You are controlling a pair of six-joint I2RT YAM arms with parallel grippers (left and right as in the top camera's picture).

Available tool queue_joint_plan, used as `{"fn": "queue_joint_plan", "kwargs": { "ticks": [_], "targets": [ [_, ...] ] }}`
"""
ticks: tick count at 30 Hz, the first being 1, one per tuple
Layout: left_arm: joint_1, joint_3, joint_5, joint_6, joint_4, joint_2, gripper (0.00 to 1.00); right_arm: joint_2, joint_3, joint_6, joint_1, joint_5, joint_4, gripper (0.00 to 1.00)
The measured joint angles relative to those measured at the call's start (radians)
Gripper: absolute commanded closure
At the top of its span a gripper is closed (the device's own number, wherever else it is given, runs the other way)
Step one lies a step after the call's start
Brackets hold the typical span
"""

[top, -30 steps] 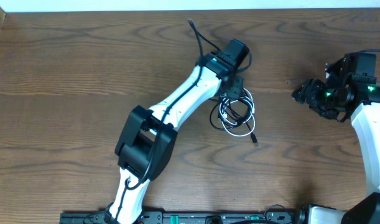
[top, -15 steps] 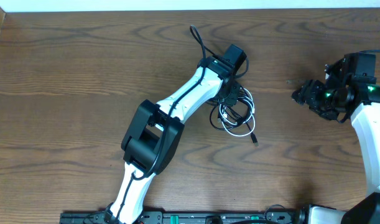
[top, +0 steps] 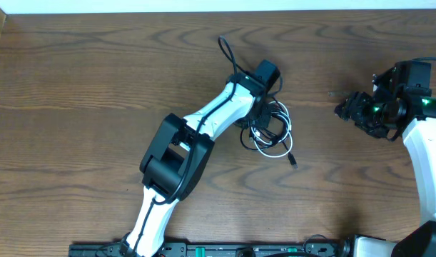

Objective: Untangle cables

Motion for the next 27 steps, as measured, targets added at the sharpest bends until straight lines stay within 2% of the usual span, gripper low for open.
{"fn": "queue_joint_plan", "kwargs": {
  "ticks": [2,3,10,14,22,27],
  "targets": [
    [-0.003,-0.003,0.001,-0.005,0.012,0.000,0.89,0.000,0.000,0.000,0.000,0.000,-0.001,0.36],
    [-0.003,-0.009,0.000,-0.005,0.020,0.000,0.93,0.000,0.000,0.000,0.000,0.000,-0.001,0.36],
    [0.000,-0.012,0.018,0.008,0.033,0.000,0.92,0.000,0.000,-0.016,0.000,-0.013,0.009,0.37],
    [0.016,-0.012,0.082,0.008,0.034,-0.031,0.93,0.000,0.000,-0.045,0.000,-0.069,0.042,0.40],
    [0.109,-0.009,0.381,0.021,0.027,-0.232,0.93,0.000,0.000,-0.064,0.022,-0.178,0.076,0.44],
    [0.158,-0.007,0.550,0.024,0.027,-0.261,0.93,0.000,0.000,-0.068,0.091,-0.199,0.091,0.45]
  ]
}}
